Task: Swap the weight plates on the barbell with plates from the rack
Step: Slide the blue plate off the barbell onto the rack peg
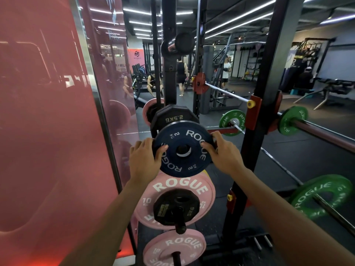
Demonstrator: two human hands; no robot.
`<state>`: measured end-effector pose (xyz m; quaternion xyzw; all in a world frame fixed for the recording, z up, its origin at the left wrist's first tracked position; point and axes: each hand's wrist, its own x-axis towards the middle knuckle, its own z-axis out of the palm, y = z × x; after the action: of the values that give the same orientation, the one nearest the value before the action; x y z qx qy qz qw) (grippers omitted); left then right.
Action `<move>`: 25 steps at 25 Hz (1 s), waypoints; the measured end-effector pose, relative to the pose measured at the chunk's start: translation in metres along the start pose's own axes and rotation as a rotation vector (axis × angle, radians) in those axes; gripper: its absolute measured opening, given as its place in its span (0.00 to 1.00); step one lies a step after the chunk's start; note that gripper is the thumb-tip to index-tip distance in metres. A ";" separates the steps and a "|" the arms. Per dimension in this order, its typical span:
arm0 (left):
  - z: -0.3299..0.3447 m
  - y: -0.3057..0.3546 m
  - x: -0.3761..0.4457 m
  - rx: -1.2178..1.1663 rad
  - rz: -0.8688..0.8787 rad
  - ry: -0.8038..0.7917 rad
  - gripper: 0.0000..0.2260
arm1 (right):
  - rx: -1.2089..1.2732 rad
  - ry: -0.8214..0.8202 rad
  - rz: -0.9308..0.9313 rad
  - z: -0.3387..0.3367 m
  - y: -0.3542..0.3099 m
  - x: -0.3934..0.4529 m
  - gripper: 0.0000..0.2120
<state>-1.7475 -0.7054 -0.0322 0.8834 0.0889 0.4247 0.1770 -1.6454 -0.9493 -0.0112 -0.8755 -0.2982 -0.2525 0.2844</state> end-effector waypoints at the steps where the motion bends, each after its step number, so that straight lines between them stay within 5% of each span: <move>1: -0.003 0.005 -0.006 0.013 0.008 0.003 0.20 | -0.001 0.005 -0.001 -0.004 0.000 -0.009 0.19; 11: 0.005 0.152 -0.059 -0.040 0.149 -0.050 0.17 | -0.077 0.146 0.177 -0.123 0.065 -0.124 0.18; 25: 0.123 0.398 -0.103 -0.340 0.428 -0.153 0.22 | -0.327 0.337 0.481 -0.307 0.214 -0.260 0.18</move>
<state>-1.7132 -1.1330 -0.0228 0.8691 -0.1860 0.3934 0.2352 -1.7675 -1.3877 -0.0268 -0.9008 0.0125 -0.3638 0.2369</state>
